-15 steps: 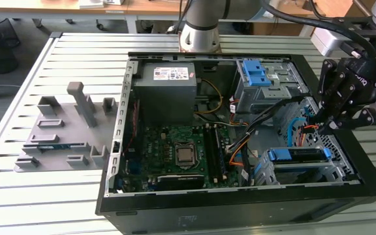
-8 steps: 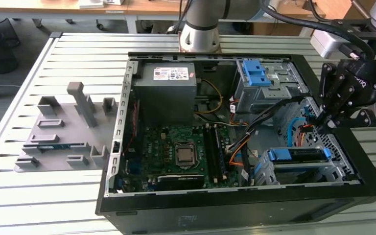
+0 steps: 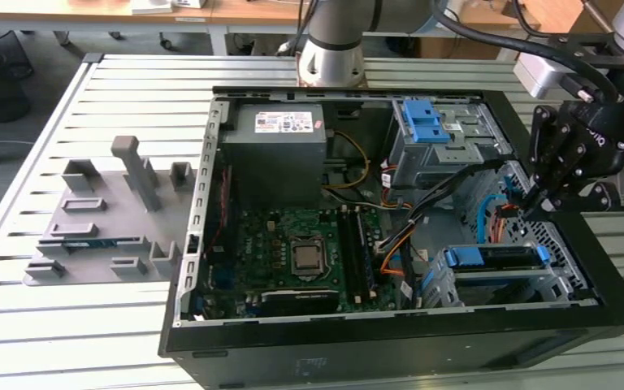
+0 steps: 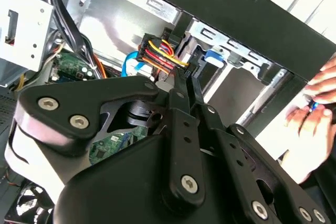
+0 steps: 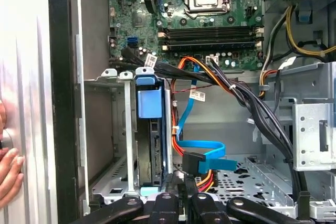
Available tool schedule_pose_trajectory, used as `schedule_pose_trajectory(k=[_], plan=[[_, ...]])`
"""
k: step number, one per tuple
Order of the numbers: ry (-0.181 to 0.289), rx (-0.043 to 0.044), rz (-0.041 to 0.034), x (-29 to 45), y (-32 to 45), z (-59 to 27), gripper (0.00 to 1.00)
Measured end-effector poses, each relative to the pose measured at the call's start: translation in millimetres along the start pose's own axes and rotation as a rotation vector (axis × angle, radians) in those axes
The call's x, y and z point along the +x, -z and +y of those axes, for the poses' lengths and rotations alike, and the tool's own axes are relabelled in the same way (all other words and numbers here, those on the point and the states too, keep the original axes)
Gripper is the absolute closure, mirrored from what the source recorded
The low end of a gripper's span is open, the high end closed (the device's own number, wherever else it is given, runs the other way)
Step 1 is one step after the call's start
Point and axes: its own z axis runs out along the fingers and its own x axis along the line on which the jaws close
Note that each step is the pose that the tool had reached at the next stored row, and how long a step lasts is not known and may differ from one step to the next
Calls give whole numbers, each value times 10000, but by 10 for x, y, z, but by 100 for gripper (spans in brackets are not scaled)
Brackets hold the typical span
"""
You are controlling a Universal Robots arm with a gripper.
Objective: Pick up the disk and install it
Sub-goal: 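Insert the first disk wire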
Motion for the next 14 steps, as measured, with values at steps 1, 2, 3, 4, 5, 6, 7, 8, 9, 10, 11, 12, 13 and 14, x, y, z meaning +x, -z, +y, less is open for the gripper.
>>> schedule_pose_trajectory(k=[1,2,3,4,5,6,7,8,9,10,11,12,13,14], plan=[[-12,-7,-106,0,-2,0,84],[-26,-13,-205,1,-5,0,84],[-36,-17,-258,4,-9,0,84],[-43,-18,-272,10,-14,0,84],[-42,-18,-276,21,-21,-1,84],[-43,-18,-275,37,-30,-2,84],[-42,-18,-276,57,-44,-3,84],[-41,-18,-275,76,-57,-3,84],[-38,-18,-275,91,-69,-3,84],[-37,-18,-276,99,-80,-1,84],[-36,-20,-277,99,-84,-1,84],[-37,-22,-275,99,-86,4,84],[-36,-25,-273,100,-88,8,84],[-35,-40,-273,100,-91,9,84]])
